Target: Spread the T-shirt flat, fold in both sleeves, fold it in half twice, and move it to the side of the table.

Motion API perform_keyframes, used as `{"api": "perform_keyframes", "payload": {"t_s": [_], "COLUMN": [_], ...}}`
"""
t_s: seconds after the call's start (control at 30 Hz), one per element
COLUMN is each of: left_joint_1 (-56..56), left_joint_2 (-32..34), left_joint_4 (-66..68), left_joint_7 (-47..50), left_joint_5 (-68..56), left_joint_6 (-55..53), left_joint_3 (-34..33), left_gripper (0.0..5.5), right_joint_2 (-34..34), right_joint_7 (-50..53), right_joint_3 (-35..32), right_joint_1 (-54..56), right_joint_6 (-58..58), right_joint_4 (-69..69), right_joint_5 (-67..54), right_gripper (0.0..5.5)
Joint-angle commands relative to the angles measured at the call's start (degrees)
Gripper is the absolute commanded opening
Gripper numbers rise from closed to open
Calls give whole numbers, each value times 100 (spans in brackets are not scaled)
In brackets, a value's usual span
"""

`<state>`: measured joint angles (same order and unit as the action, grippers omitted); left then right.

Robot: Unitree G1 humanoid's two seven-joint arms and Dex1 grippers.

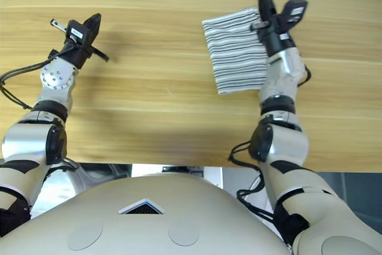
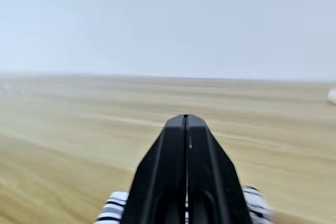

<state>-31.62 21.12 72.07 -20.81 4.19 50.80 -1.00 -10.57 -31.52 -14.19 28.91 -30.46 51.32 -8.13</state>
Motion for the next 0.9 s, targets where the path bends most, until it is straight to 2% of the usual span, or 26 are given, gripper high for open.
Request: {"api": "perform_keyframes", "payload": {"t_s": [0.03,0.17,0.3,0.37,0.43,0.5,0.6,0.7,0.9], "left_joint_1": [-139,-287,-464,-551,-590,-586,-584,-567,-575], "left_joint_2": [-183,-472,-735,-871,-979,-1042,-1097,-1150,-1214], "left_joint_4": [9,31,69,94,130,159,187,215,240], "left_joint_7": [-125,-378,-709,-858,-918,-876,-816,-732,-545], "left_joint_5": [-262,-820,-1337,-1658,-1858,-1861,-1890,-1796,-1534], "left_joint_6": [-183,-488,-896,-1168,-1393,-1488,-1608,-1719,-1833], "left_joint_3": [-248,-716,-1169,-1457,-1661,-1718,-1792,-1803,-1674], "left_gripper": [4,4,4,4,4,4,4,4,4], "right_joint_2": [362,670,919,1272,1568,1676,1484,1166,933], "right_joint_7": [1084,2069,2222,1324,-47,-1531,-2475,-2356,-1481], "right_joint_3": [806,1638,1792,1458,987,544,-67,-594,-1072], "right_joint_1": [-47,-11,161,171,106,15,91,413,748], "right_joint_6": [-348,-528,-729,-658,-53,1115,2684,4041,4395], "right_joint_4": [-113,414,882,975,845,543,351,764,1406], "right_joint_5": [1114,2137,2115,1265,111,-1060,-2215,-2805,-2847], "right_gripper": [0,0,0,0,0,0,0,0,0]}}
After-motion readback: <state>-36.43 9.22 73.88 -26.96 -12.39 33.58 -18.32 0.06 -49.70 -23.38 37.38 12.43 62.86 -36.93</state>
